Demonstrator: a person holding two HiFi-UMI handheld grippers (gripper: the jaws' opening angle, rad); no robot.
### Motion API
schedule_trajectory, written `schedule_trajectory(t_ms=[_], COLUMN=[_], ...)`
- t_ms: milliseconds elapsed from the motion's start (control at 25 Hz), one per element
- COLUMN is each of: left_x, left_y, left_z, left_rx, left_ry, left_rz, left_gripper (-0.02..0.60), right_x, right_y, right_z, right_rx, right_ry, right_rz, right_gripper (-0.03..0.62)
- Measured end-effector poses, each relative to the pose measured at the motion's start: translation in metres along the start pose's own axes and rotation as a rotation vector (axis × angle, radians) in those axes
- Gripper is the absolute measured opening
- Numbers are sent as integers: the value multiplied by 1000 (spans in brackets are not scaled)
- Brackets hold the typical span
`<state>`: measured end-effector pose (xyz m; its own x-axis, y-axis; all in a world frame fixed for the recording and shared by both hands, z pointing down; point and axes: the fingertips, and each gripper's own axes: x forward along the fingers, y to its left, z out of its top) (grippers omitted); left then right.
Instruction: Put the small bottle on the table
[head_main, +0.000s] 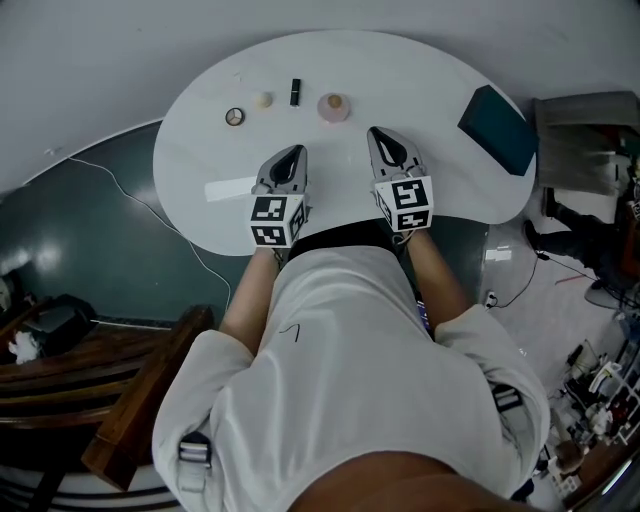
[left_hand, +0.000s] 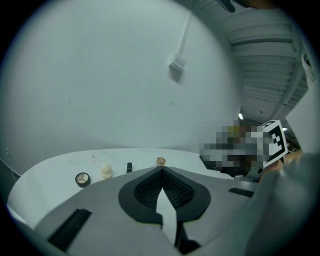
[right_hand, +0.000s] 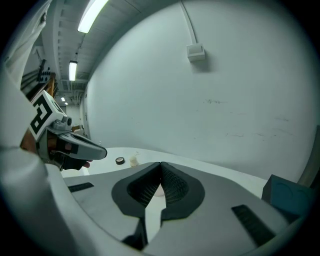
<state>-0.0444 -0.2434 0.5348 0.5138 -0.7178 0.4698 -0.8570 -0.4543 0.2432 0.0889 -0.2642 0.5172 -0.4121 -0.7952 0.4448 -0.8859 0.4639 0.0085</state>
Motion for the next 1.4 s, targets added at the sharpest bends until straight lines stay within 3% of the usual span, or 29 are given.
schedule_trajectory(t_ms=[720,960,1400], left_x=[-39,-55,-97], left_y=[-39,-42,-49], left_z=[49,80,152], left_rx=[78,111,176], left_ry=[-129,-209,-397], left_rz=[-44,-40,-17], left_gripper=[12,12,12], right_x=[-72,-85,-110], right_y=[15,14,10], right_z=[51,77,142], right_rx=[17,-21,-48], right_ry=[-151,-208,-330], right_rz=[-53,-118,-155], right_gripper=[-3,-3,-3])
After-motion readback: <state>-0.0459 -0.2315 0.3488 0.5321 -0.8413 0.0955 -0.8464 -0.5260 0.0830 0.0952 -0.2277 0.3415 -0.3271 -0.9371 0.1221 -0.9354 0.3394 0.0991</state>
